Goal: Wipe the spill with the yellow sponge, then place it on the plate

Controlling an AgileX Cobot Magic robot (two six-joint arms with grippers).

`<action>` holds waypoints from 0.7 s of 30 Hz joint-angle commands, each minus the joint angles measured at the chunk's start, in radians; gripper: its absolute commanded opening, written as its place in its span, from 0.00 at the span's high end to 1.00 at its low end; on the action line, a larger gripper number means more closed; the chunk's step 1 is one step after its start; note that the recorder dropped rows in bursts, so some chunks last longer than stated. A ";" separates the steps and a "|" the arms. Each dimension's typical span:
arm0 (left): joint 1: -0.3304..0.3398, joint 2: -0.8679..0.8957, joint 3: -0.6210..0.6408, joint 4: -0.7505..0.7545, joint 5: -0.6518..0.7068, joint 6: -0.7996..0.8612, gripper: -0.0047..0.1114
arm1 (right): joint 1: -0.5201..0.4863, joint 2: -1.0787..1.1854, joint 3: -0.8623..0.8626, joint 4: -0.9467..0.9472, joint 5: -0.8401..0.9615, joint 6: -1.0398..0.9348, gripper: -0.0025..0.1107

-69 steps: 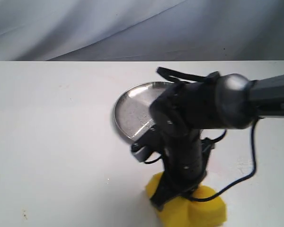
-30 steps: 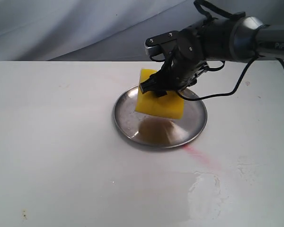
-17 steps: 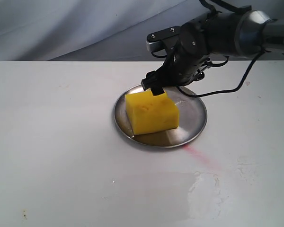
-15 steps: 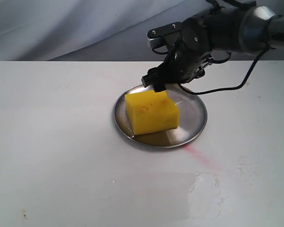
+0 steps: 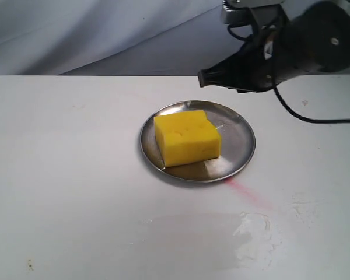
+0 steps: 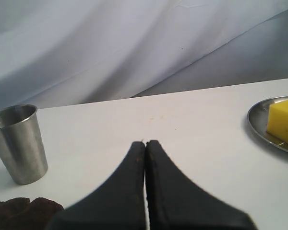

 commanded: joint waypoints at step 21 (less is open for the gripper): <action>-0.006 -0.003 0.005 0.000 -0.007 0.000 0.96 | -0.258 -0.747 0.652 0.135 -0.335 -0.027 0.98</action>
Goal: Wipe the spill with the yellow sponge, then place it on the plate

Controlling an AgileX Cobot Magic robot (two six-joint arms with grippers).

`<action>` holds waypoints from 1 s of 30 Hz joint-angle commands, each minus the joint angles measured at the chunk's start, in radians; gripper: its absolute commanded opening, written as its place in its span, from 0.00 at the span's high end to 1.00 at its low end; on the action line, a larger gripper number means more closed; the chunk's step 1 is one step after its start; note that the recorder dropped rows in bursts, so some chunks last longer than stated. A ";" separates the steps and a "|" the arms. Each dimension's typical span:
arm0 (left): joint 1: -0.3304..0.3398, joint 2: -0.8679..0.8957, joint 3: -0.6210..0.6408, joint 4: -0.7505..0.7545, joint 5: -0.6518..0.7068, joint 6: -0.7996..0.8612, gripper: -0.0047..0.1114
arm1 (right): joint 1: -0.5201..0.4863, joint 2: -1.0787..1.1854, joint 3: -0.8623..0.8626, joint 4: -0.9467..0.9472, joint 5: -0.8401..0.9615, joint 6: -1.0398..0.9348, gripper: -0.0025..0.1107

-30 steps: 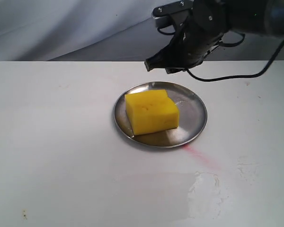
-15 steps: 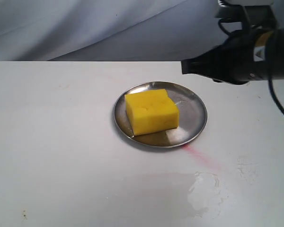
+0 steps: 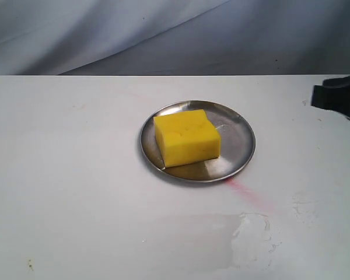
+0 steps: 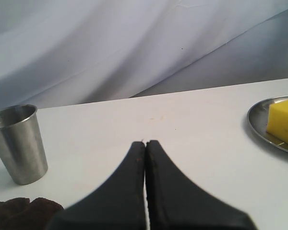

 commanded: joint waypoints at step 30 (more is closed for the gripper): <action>-0.006 -0.003 0.005 0.000 -0.007 0.000 0.96 | -0.344 -0.823 0.644 0.195 -0.332 -0.314 0.98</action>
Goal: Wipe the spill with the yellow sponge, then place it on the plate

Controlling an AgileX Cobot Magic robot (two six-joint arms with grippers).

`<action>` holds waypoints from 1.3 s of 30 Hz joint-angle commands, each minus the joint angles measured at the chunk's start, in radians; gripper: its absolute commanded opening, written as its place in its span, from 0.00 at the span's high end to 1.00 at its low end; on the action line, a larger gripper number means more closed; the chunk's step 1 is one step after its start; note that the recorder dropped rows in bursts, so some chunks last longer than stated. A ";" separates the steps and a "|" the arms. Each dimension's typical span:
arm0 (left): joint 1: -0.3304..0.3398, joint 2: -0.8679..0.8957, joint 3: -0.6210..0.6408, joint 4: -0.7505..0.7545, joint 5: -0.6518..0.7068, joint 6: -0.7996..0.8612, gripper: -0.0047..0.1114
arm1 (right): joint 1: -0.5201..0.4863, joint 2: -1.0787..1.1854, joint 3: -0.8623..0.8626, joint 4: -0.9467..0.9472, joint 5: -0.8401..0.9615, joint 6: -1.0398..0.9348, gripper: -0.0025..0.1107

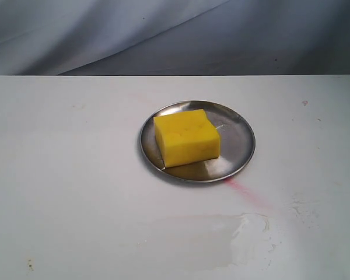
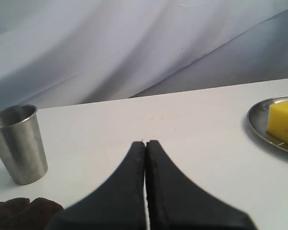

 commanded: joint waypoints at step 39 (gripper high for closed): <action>-0.006 -0.003 0.005 0.000 -0.007 0.000 0.96 | -0.044 -0.225 0.006 -0.030 0.117 -0.110 0.98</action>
